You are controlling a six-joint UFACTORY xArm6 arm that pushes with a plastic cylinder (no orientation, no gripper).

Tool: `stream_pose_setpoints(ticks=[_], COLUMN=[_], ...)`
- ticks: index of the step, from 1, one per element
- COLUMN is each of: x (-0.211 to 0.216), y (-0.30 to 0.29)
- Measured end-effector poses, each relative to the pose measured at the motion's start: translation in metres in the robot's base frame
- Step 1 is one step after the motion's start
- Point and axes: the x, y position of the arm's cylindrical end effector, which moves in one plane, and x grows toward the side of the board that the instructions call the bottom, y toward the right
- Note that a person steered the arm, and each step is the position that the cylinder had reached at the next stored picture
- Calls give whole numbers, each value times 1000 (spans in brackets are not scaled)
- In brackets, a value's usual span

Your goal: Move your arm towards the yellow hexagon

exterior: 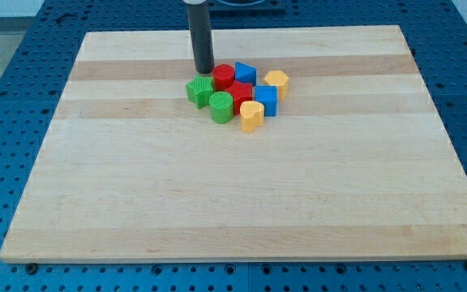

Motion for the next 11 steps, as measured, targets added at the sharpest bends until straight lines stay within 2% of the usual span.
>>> stream_pose_setpoints(ticks=[1,2,3,4,6,8,9,11], x=[-14,-61,-86,-85,-85,-50,-27,43], y=[0,2,43,86,103,212,243,232])
